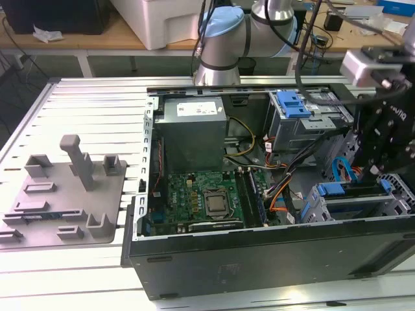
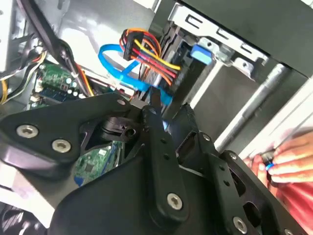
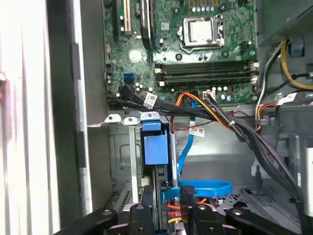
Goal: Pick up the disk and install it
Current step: 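Insert the second disk wire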
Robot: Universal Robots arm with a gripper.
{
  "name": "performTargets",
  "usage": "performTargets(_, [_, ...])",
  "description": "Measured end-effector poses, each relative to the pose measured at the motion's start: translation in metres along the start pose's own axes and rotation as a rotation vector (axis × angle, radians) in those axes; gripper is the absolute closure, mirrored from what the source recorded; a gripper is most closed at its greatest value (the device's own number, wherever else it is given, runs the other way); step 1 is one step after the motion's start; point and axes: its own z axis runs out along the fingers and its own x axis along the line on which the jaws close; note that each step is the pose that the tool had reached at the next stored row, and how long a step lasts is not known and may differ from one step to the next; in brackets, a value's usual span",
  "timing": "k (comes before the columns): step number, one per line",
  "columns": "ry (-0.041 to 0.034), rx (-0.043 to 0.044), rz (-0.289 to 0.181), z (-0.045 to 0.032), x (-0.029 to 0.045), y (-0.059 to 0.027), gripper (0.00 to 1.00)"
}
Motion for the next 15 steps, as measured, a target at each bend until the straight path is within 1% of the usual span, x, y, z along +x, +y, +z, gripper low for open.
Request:
performTargets(1, [-0.0002,0.0001,0.000,-0.0071,0.0004,0.0016,0.64])
performTargets(4, [-0.0001,0.0018,0.000,-0.0198,0.0012,0.0057,0.64])
performTargets(5, [-0.0002,0.0041,0.000,-0.0272,0.0016,0.0098,0.64])
performTargets(8, [-0.0002,0.0085,0.000,-0.0355,0.0022,0.0163,0.64])
performTargets(9, [-0.0003,0.0125,0.001,-0.0417,0.0027,0.0218,0.64])
performTargets(10, [-0.0004,0.0160,0.001,-0.0463,0.0030,0.0264,0.64])
performTargets(12, [-0.0006,0.0238,0.001,-0.0521,0.0035,0.0355,0.64])
performTargets(14, [-0.0008,0.0284,0.001,-0.0538,0.0037,0.0408,0.65])
performTargets(15, [-0.0007,0.0330,0.002,-0.0548,0.0039,0.0470,0.72])
